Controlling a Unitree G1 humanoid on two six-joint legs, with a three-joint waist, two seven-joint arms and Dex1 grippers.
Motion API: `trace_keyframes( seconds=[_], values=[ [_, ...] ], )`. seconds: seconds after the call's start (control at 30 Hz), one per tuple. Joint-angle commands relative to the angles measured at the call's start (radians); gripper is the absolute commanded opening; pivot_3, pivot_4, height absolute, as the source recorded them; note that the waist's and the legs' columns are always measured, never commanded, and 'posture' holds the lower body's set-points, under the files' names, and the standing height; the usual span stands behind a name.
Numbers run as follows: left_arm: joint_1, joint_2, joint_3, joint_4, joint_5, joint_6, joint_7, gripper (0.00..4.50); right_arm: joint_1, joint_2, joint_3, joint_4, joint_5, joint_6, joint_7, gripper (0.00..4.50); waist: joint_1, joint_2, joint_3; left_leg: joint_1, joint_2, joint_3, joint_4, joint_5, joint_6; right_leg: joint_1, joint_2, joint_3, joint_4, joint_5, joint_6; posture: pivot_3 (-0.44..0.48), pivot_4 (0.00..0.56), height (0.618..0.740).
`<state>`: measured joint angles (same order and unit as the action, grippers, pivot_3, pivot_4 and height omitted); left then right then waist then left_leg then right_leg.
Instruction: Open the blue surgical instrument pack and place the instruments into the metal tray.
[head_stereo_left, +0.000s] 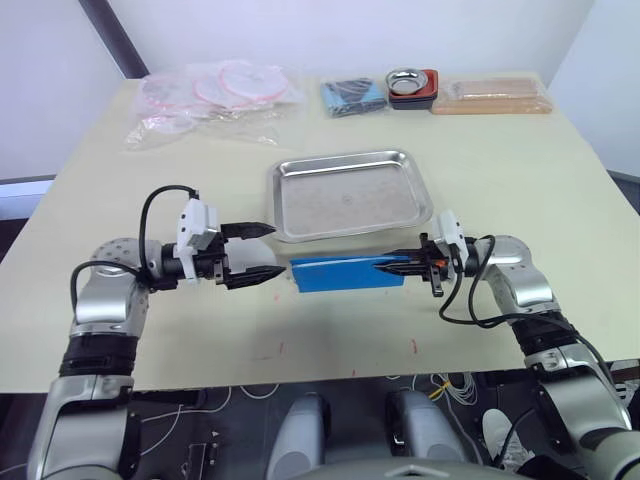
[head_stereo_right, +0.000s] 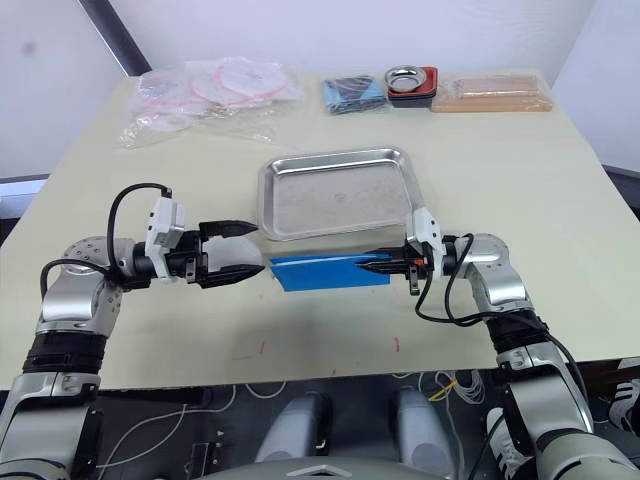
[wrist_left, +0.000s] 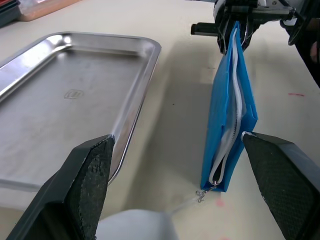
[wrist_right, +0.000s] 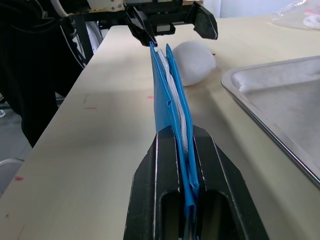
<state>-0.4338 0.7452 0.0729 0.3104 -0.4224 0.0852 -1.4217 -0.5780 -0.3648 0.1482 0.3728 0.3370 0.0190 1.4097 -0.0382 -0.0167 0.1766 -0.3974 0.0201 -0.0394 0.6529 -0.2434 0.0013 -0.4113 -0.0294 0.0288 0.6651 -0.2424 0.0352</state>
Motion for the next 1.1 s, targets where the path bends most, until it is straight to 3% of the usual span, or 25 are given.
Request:
trace_keyframes(
  seconds=[0.03,1.0,1.1],
  values=[
    [-0.032,-0.018,-0.011,0.024,0.014,-0.034,-0.012,4.35,-0.011,-0.009,-0.018,-0.034,0.019,-0.001,0.002,0.0,0.0,0.0,0.0,0.0,0.0,0.0,0.0,0.0,0.0,0.0,0.0,0.0,0.0,0.0,0.0,0.0,0.15,0.74],
    [-0.015,-0.1,-0.049,0.016,0.01,-0.005,-0.067,4.35,-0.005,-0.008,-0.009,-0.05,0.018,0.021,0.004,0.0,-0.001,0.0,0.0,0.0,0.0,0.0,0.001,0.0,0.0,0.0,0.0,0.0,0.001,0.0,0.0,0.0,0.15,0.74],
    [-0.013,-0.103,-0.044,0.018,0.008,-0.004,-0.071,3.49,-0.004,-0.01,-0.01,-0.049,0.018,0.021,0.004,0.0,0.0,0.0,0.0,0.0,0.0,0.0,0.001,0.0,0.0,0.0,0.0,0.0,0.001,0.0,0.0,0.0,0.15,0.74]
  ],
)
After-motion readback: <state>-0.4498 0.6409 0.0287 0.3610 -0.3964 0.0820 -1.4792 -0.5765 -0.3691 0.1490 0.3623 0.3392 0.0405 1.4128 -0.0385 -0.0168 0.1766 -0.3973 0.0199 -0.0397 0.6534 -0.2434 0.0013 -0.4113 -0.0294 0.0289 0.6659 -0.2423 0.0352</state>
